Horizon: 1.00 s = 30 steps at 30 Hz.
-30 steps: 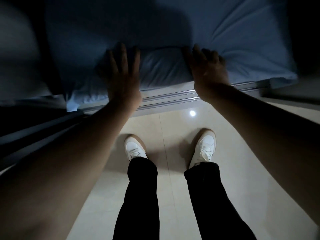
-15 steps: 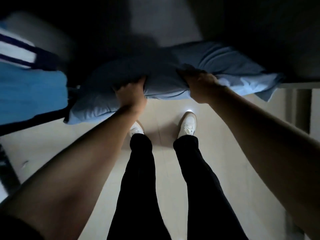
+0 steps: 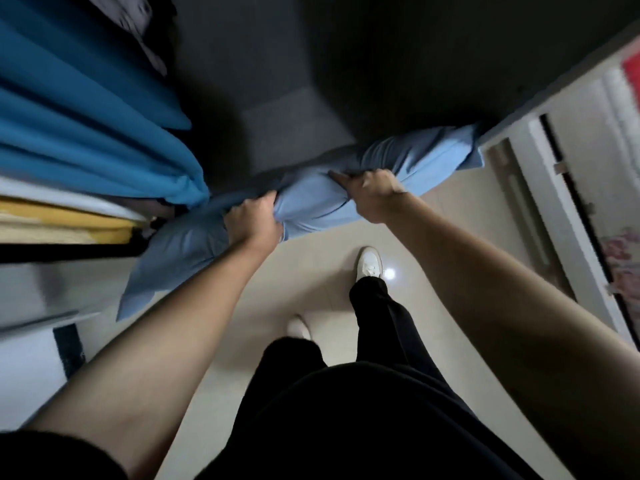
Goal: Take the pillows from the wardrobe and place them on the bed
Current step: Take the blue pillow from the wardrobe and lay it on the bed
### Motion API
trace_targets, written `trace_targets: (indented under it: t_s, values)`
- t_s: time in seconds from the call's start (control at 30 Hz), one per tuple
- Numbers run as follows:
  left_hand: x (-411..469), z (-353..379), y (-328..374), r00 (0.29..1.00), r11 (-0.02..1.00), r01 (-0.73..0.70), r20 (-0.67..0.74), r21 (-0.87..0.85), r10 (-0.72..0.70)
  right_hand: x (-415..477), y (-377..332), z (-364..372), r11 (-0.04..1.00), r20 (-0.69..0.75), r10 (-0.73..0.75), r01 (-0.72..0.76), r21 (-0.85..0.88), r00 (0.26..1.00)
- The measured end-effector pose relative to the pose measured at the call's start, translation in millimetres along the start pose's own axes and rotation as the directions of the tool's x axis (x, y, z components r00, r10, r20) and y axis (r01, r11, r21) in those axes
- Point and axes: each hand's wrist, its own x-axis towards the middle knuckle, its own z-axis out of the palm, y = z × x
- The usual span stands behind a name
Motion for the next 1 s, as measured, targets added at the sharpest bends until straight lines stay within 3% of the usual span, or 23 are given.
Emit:
trace_targets:
  t_s: [0.23, 0.47, 0.63, 0.8, 0.87, 1.0]
  values:
    - [-59.4, -47.6, -31.6, 0.993, 0.990, -0.108, -0.066, -0.089, 0.102, -95.7, -53.7, -37.0, 0.990, -0.193, 0.063, -0.085, -0.110, 0.979]
    - [-122.0, -78.7, -54.3, 0.923, 0.924, -0.368, -0.164, -0.105, 0.349, -204.9, -98.8, -29.3, 0.982, -0.314, 0.143, -0.175, -0.077, 0.939]
    - [-141.6, -108.0, -26.4, 0.884, 0.892, -0.446, -0.194, -0.075, 0.425, -276.3, -87.7, -37.4, 0.954, -0.423, 0.298, -0.276, 0.114, 0.855]
    - [-157.7, -145.5, 6.7, 0.826, 0.852, -0.522, -0.281, -0.050, 0.489, -326.1, -47.4, -30.5, 0.883, -0.491, 0.458, -0.443, 0.156, 0.741]
    - [-169.6, -158.3, 21.7, 0.786, 0.823, -0.567, -0.307, -0.010, 0.537, -336.7, -30.9, -28.5, 0.873, -0.525, 0.478, -0.449, 0.191, 0.704]
    - [-200.5, -173.6, 55.8, 0.692, 0.752, -0.650, -0.324, 0.111, 0.645, -351.7, -8.5, -36.3, 0.913, -0.565, 0.389, -0.388, 0.128, 0.728]
